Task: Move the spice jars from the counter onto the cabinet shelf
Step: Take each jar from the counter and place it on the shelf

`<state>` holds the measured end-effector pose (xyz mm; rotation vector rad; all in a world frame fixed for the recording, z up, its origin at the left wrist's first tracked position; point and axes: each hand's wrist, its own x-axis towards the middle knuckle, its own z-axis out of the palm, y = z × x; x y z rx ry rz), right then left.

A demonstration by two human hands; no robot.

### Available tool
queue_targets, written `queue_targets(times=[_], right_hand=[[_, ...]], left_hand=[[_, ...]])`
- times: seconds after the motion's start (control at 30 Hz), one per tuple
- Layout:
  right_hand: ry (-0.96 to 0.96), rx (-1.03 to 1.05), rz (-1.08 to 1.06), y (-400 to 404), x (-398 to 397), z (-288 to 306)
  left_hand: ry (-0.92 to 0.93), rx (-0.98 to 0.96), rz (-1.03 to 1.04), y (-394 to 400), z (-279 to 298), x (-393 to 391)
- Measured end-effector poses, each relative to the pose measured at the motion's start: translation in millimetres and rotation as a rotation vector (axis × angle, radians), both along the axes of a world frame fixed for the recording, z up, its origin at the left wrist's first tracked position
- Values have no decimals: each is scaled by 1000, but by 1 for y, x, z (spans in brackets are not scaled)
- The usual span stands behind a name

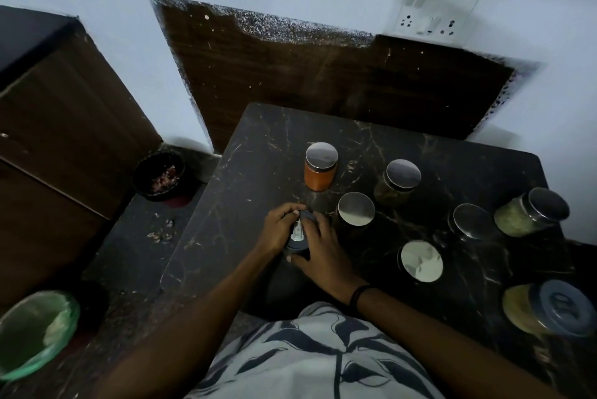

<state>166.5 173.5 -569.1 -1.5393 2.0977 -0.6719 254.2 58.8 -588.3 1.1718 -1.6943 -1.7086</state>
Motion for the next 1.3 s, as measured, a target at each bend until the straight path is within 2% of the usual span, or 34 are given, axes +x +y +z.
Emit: queue_targets(times=[0.13,0.3,0.53,0.67,0.83,0.97,1.17,1.3], right_hand=[[-194,-9,-115,0,1,-1],[-402,-152,-201,-10,-5,2],[-889,-406,-269,-42,-26,27],[-1075,-369,-377,-51,-43,34],[-1187,-259,-448,-52,-47,27],[-1202,-227,-464,-54,-46,24],[-1205,-282,-499,-65,-49,33],[-1273,-367,-445,-86,-61,73]], left_hand=[[13,26,11,-1,0,0],[96,31,189,-9,17,4],[222,194,334,-23,40,14],[307,257,304,-18,49,15],[400,333,286,-10,46,9],[402,356,284,-7,41,8],[394,311,284,-17,57,-3],[435,231,273,-40,96,-22]])
